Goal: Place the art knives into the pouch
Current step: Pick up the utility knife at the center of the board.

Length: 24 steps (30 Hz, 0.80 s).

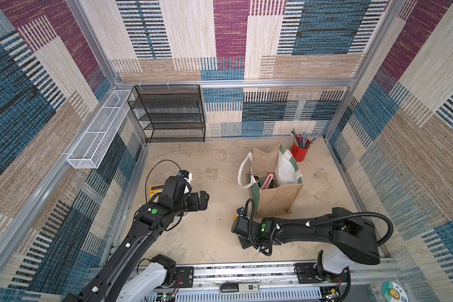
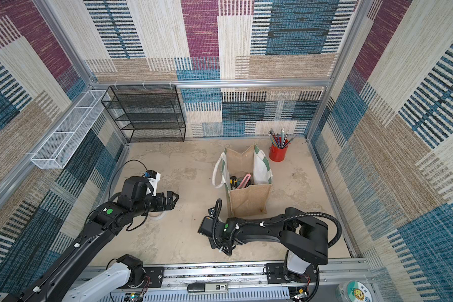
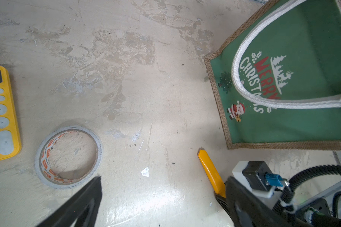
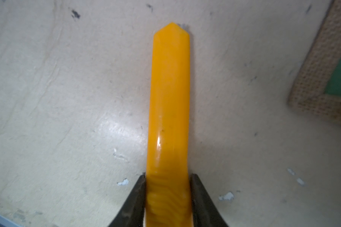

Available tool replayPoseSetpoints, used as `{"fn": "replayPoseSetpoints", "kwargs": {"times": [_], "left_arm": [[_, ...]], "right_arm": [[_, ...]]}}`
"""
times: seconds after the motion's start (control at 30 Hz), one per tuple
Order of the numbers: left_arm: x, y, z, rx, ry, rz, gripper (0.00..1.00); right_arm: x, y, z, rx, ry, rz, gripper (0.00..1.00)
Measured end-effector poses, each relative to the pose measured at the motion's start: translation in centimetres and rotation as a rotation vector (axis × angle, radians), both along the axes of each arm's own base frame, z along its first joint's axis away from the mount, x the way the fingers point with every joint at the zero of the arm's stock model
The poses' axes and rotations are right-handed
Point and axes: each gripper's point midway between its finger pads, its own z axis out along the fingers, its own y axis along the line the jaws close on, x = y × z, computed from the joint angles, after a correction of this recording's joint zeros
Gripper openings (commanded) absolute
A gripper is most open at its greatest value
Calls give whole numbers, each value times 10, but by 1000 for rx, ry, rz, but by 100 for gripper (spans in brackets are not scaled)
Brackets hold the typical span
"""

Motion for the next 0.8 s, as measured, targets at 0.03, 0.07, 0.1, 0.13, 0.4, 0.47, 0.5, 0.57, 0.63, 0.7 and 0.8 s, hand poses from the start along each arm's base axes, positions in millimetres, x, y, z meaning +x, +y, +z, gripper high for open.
{"fn": "replayPoseSetpoints", "kwargs": {"times": [0.03, 0.07, 0.1, 0.13, 0.4, 0.47, 0.5, 0.57, 0.63, 0.7, 0.8], "left_arm": [[0, 0, 0, 0, 0, 0, 99], [0, 0, 0, 0, 1, 0, 99], [0, 0, 0, 0, 1, 0, 99], [0, 0, 0, 0, 1, 0, 99], [0, 0, 1, -3, -2, 3, 99], [-1, 1, 1, -4, -4, 4, 99], [-1, 1, 1, -4, -5, 4, 99], [-1, 1, 1, -5, -6, 4, 99], [-1, 1, 1, -4, -6, 4, 99], [-1, 1, 1, -3, -7, 6, 99], [-1, 2, 2, -5, -8, 8, 99]], "right_arm": [[0, 0, 0, -1, -3, 0, 35], [1, 1, 0, -3, -3, -1, 34], [1, 1, 1, -4, -3, -1, 34], [1, 1, 1, -6, -4, -1, 33], [2, 4, 7, 19, -12, -9, 33], [1, 2, 7, 22, -9, -13, 32], [1, 1, 8, 23, -6, -14, 32], [0, 1, 8, 25, -1, -15, 32], [-1, 2, 9, 29, 5, -16, 32], [-2, 2, 10, 28, 15, -13, 32], [-5, 4, 14, 35, 28, -8, 32]]}}
